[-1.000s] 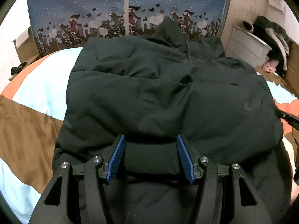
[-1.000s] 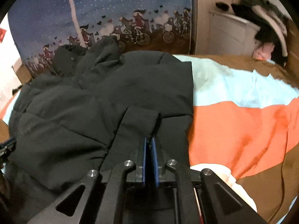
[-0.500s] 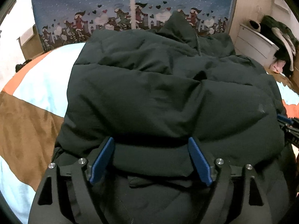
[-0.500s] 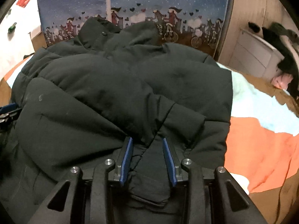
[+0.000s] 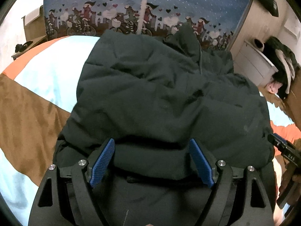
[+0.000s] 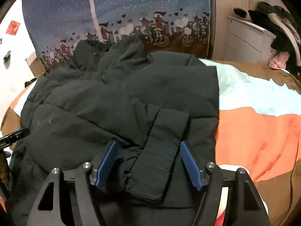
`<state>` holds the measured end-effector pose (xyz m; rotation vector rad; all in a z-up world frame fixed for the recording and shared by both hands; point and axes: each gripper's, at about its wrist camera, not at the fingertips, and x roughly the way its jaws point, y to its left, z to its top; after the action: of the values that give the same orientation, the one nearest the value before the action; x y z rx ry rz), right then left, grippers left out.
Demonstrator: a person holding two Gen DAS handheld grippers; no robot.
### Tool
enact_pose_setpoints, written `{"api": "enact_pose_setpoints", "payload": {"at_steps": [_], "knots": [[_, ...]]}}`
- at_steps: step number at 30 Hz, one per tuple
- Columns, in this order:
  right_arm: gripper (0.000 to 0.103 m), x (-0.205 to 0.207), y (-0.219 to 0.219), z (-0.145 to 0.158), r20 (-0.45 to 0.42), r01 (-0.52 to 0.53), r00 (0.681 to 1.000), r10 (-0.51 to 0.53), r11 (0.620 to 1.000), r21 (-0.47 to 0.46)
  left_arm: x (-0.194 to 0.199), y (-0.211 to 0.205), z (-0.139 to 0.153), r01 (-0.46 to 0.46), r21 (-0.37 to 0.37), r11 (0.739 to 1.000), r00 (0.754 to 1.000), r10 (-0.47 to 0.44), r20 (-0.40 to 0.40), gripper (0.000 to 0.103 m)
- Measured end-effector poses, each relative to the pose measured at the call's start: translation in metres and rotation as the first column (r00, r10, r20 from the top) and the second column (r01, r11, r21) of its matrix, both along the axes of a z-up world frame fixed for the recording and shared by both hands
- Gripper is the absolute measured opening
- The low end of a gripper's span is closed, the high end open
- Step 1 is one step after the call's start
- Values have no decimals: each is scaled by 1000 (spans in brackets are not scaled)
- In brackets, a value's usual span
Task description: Fold large clothes
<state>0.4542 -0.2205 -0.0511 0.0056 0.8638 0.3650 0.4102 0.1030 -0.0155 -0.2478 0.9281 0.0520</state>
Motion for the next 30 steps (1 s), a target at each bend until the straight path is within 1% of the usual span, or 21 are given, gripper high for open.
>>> {"api": "enact_pose_setpoints", "payload": {"at_steps": [4, 7, 8, 12, 15, 19, 23, 27, 30], "knots": [[73, -8, 1, 14, 7, -5, 1000, 5, 1000, 10, -6, -9, 18, 9, 25, 1000, 1000, -9, 9, 77], [75, -18, 2, 33, 20, -12, 1000, 12, 1000, 23, -15, -18, 35, 20, 46, 999, 999, -21, 25, 77], [76, -21, 3, 38, 27, -15, 1000, 15, 1000, 25, -19, -22, 42, 22, 51, 998, 999, -24, 33, 77], [85, -38, 11, 69, 66, -48, 997, 46, 998, 40, -33, -32, 67, 13, 57, 998, 999, -16, 48, 77], [87, -47, 15, 87, 81, -64, 995, 59, 995, 72, -40, -42, 88, 9, 74, 997, 999, -12, 34, 77], [90, -52, 22, 103, 103, -86, 992, 76, 991, 103, -45, -56, 119, 3, 101, 995, 999, -8, 47, 77], [91, -52, 24, 112, 128, -101, 988, 83, 984, 143, -37, -69, 133, 4, 106, 994, 1000, -8, 31, 77], [91, -43, 26, 115, 132, -115, 987, 91, 976, 184, -24, -75, 134, 21, 108, 994, 1000, -23, 16, 77], [91, -35, 25, 119, 139, -125, 985, 100, 975, 182, -7, -79, 137, 29, 114, 993, 999, -33, 34, 77]]}}
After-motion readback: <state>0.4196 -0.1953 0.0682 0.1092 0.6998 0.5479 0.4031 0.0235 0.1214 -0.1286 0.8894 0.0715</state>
